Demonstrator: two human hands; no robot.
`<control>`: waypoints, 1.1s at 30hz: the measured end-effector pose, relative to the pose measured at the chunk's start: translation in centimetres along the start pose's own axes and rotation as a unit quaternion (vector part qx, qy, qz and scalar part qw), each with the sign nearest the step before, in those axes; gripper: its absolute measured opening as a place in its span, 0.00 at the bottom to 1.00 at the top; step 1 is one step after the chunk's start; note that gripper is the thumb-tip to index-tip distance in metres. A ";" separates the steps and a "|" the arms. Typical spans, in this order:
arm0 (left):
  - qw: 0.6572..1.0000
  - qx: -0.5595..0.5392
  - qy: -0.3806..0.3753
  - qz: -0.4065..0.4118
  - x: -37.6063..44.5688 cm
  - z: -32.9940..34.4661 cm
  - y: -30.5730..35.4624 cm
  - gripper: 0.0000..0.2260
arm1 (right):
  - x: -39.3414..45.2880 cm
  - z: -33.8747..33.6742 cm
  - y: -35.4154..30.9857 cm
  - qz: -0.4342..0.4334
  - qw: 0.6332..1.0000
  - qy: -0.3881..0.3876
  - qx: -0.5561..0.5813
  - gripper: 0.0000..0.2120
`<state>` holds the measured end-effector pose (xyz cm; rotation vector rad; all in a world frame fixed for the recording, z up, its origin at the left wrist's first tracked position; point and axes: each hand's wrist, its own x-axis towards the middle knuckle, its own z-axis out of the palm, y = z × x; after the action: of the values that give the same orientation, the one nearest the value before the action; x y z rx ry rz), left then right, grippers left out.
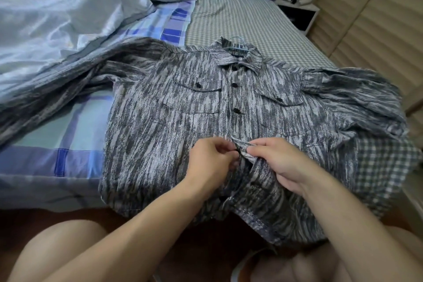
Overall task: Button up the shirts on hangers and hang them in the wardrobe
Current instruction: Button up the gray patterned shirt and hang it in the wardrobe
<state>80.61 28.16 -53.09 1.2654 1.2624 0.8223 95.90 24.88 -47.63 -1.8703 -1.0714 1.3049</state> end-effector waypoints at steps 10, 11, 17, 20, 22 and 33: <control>0.998 -0.068 -0.003 -0.006 0.1 0.6 -1.5 0.07 | 0.0 0.7 0.1 -0.039 0.995 0.004 -0.094 0.13; 0.996 -0.086 -0.007 -0.013 0.1 0.6 -1.5 0.08 | 0.0 0.9 0.0 -0.045 0.992 0.007 -0.116 0.14; 0.997 -0.070 0.008 -0.033 0.3 0.8 -1.4 0.08 | 0.0 0.9 0.2 -0.063 0.968 -0.019 -0.243 0.13; 0.993 -0.100 0.009 -0.063 0.2 0.7 -0.9 0.08 | 0.5 1.4 0.3 -0.075 0.952 -0.006 -0.296 0.14; 0.984 -0.152 0.005 -0.094 0.0 0.7 -0.1 0.08 | 0.4 2.4 0.9 -0.085 0.944 0.038 -0.316 0.17; 0.989 -0.081 0.041 -0.114 0.5 0.8 0.3 0.08 | 0.2 2.2 3.5 -0.102 0.992 -0.024 -0.066 0.15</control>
<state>81.50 28.55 -53.04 0.9461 1.3491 0.7998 94.78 23.40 -51.32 -1.7759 -1.3647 1.1923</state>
